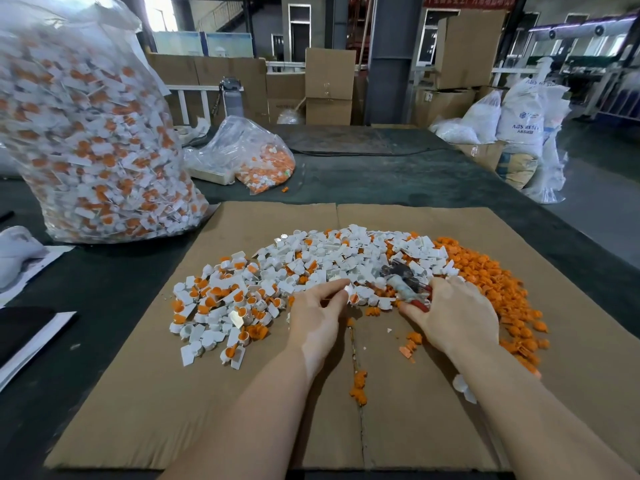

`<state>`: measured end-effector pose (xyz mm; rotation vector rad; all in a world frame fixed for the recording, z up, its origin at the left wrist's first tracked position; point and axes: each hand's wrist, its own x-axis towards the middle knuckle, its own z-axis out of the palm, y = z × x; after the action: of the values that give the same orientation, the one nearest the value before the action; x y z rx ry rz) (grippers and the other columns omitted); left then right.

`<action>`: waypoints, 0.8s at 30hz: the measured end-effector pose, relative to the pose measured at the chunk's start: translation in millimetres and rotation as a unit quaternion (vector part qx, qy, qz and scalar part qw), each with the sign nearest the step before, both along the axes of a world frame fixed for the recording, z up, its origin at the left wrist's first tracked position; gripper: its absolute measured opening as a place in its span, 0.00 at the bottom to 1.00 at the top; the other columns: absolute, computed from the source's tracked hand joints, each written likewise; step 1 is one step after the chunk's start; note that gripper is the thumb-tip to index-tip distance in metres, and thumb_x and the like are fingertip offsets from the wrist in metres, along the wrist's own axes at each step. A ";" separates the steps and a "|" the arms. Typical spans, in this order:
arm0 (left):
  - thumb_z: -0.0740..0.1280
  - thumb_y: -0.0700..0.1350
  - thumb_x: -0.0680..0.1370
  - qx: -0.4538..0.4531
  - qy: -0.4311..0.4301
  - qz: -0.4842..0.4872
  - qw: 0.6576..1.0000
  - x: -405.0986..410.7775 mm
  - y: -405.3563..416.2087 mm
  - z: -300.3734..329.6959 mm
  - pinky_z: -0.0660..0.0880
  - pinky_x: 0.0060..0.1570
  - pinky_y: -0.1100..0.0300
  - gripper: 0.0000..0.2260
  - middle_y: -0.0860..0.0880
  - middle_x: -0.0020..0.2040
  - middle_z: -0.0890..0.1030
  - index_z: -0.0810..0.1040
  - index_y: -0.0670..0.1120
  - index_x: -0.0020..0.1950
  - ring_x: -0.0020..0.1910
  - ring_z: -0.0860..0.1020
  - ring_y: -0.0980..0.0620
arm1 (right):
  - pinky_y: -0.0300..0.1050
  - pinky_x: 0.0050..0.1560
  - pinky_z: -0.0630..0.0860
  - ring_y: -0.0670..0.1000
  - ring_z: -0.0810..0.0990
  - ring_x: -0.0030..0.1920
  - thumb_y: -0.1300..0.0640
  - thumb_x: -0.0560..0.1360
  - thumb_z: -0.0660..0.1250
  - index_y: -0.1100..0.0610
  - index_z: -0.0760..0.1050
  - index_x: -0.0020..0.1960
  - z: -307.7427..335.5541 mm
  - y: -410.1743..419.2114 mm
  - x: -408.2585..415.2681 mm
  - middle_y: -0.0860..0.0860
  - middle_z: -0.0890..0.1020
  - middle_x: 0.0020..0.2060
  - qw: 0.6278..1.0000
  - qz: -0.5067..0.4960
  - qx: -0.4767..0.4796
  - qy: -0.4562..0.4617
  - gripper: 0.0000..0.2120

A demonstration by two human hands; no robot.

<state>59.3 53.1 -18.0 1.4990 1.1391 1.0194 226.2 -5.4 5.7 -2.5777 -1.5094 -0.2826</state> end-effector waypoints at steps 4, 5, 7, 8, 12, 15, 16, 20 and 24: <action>0.64 0.43 0.79 -0.003 -0.001 -0.009 1.000 -0.5 -0.2 -2.0 0.66 0.60 0.67 0.12 0.56 0.59 0.78 0.79 0.53 0.61 0.59 0.72 0.62 | 0.47 0.61 0.66 0.53 0.70 0.62 0.36 0.74 0.59 0.54 0.72 0.62 -4.1 -2.6 -12.3 0.52 0.75 0.59 0.997 0.024 0.053 -0.042 0.27; 0.64 0.43 0.79 -0.003 -0.002 -0.010 1.000 -0.2 -0.5 -1.5 0.68 0.63 0.63 0.12 0.55 0.60 0.78 0.79 0.53 0.60 0.61 0.73 0.60 | 0.46 0.60 0.67 0.53 0.72 0.60 0.41 0.75 0.62 0.55 0.73 0.62 -5.2 -2.6 -18.6 0.52 0.76 0.58 0.991 0.075 0.107 -0.017 0.23; 0.65 0.42 0.79 0.001 -0.007 -0.011 1.000 0.2 -2.3 0.3 0.71 0.64 0.56 0.11 0.53 0.59 0.80 0.79 0.51 0.59 0.60 0.76 0.56 | 0.41 0.57 0.69 0.51 0.76 0.55 0.55 0.74 0.68 0.56 0.77 0.60 -8.8 -3.7 -35.3 0.52 0.80 0.52 0.961 0.189 0.198 0.050 0.15; 0.65 0.41 0.78 0.004 -0.010 -0.012 1.000 0.2 -3.4 1.1 0.72 0.64 0.55 0.11 0.52 0.58 0.80 0.80 0.50 0.59 0.60 0.76 0.55 | 0.40 0.54 0.70 0.51 0.78 0.51 0.60 0.73 0.70 0.57 0.79 0.57 -11.7 -4.3 -43.7 0.52 0.81 0.48 0.943 0.227 0.229 0.075 0.13; 0.66 0.38 0.77 -0.020 -0.037 -0.039 0.998 -4.0 -6.2 2.6 0.75 0.58 0.58 0.11 0.50 0.52 0.82 0.80 0.50 0.56 0.53 0.79 0.53 | 0.46 0.43 0.78 0.52 0.79 0.41 0.67 0.70 0.72 0.59 0.81 0.43 -21.8 -5.9 -57.1 0.52 0.81 0.38 0.915 0.271 0.270 0.130 0.05; 0.69 0.34 0.73 0.006 -0.007 -0.084 0.996 -6.9 -7.4 -0.8 0.77 0.50 0.66 0.17 0.49 0.46 0.81 0.79 0.47 0.60 0.45 0.80 0.53 | 0.39 0.43 0.74 0.50 0.79 0.39 0.67 0.69 0.72 0.59 0.80 0.41 -24.9 -6.3 -56.1 0.51 0.81 0.37 0.907 0.264 0.293 0.145 0.04; 0.71 0.35 0.72 0.027 0.022 -0.090 0.995 -6.4 -7.9 -1.3 0.75 0.46 0.70 0.17 0.50 0.44 0.80 0.78 0.48 0.60 0.42 0.78 0.55 | 0.37 0.43 0.74 0.49 0.79 0.40 0.67 0.69 0.72 0.59 0.80 0.42 -24.9 -7.0 -56.7 0.50 0.81 0.37 0.905 0.265 0.299 0.149 0.04; 0.72 0.38 0.72 0.054 0.044 -0.088 0.994 -3.3 -9.8 0.1 0.74 0.43 0.67 0.15 0.51 0.40 0.80 0.77 0.55 0.53 0.41 0.78 0.53 | 0.37 0.47 0.73 0.50 0.81 0.43 0.69 0.70 0.71 0.61 0.81 0.46 -26.9 -10.9 -57.2 0.52 0.83 0.40 0.902 0.231 0.328 0.160 0.07; 0.71 0.38 0.73 0.068 0.054 -0.089 0.992 -4.2 -11.2 2.0 0.72 0.41 0.72 0.14 0.52 0.40 0.79 0.76 0.56 0.51 0.40 0.77 0.56 | 0.40 0.47 0.75 0.50 0.80 0.44 0.70 0.70 0.70 0.61 0.81 0.47 -27.0 -12.8 -55.2 0.52 0.82 0.41 0.898 0.225 0.330 0.185 0.08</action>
<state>55.2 41.9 -16.1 1.7500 1.0056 0.9172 171.0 -18.2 -21.3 -1.6016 -1.4744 -0.1853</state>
